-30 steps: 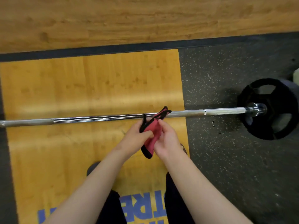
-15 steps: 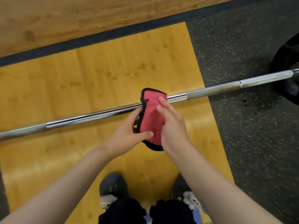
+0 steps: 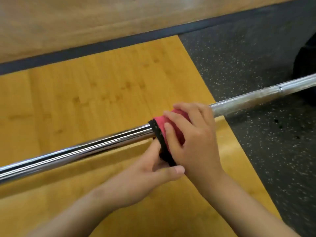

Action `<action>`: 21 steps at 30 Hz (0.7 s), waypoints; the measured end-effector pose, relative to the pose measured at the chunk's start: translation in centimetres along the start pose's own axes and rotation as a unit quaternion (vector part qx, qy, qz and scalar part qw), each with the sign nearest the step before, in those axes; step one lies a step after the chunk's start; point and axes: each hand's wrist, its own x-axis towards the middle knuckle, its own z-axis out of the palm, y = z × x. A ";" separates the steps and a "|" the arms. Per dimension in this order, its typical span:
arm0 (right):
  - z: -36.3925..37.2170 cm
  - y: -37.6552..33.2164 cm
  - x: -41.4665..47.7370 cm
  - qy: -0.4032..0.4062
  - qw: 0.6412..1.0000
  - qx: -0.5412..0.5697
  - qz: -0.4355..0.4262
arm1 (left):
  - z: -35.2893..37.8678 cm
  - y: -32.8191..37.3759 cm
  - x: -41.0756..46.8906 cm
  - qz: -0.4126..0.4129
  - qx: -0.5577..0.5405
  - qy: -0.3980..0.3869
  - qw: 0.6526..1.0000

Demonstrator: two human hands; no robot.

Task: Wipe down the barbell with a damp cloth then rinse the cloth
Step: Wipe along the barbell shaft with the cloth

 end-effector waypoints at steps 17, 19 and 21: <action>-3.1 -2.3 -2.9 -0.260 0.743 0.451 0.421 | -0.1 1.3 -4.4 -0.016 -0.218 0.186 0.958; -2.5 -2.9 -2.9 -0.295 0.671 0.524 0.433 | 0.4 1.5 -4.6 -0.009 -0.221 0.188 0.957; -2.3 -3.2 -2.1 -0.247 0.649 0.570 0.440 | 0.6 1.9 -4.5 -0.002 -0.218 0.186 0.958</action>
